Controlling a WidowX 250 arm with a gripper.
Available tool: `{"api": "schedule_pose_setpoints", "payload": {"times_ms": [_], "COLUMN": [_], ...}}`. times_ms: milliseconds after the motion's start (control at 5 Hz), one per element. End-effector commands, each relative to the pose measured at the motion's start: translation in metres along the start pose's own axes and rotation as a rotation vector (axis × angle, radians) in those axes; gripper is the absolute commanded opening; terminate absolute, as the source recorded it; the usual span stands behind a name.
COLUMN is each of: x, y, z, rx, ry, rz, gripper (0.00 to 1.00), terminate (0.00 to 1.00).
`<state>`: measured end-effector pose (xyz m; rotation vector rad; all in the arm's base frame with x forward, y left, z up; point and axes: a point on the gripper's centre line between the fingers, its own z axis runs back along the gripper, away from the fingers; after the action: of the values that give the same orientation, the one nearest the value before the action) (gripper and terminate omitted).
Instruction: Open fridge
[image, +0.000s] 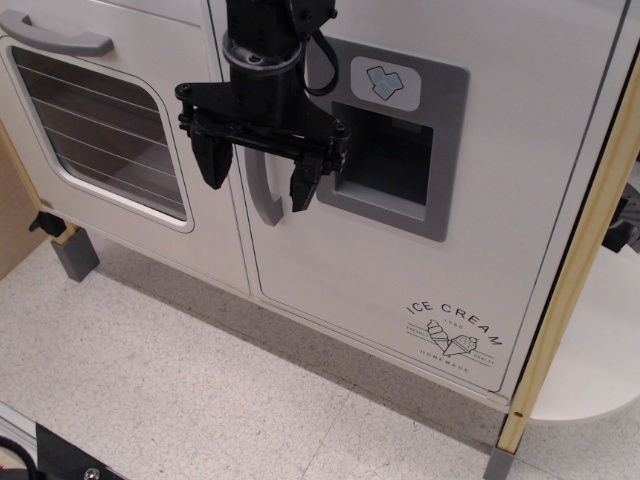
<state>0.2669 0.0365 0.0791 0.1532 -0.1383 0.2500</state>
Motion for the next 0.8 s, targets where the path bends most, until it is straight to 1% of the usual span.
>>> {"api": "schedule_pose_setpoints", "payload": {"times_ms": [0, 200, 400, 600], "x": [0.0, 0.012, 0.033, 0.058], "y": [0.0, 0.026, 0.047, 0.056], "z": [0.0, -0.017, -0.034, -0.05], "rx": [0.0, 0.005, -0.001, -0.048], "ry": [0.0, -0.032, -0.053, -0.056], "rz": [0.0, -0.067, -0.109, -0.169], "gripper": [1.0, 1.0, 1.0, 1.0], "terminate": [0.0, 0.0, 0.0, 0.0]}}
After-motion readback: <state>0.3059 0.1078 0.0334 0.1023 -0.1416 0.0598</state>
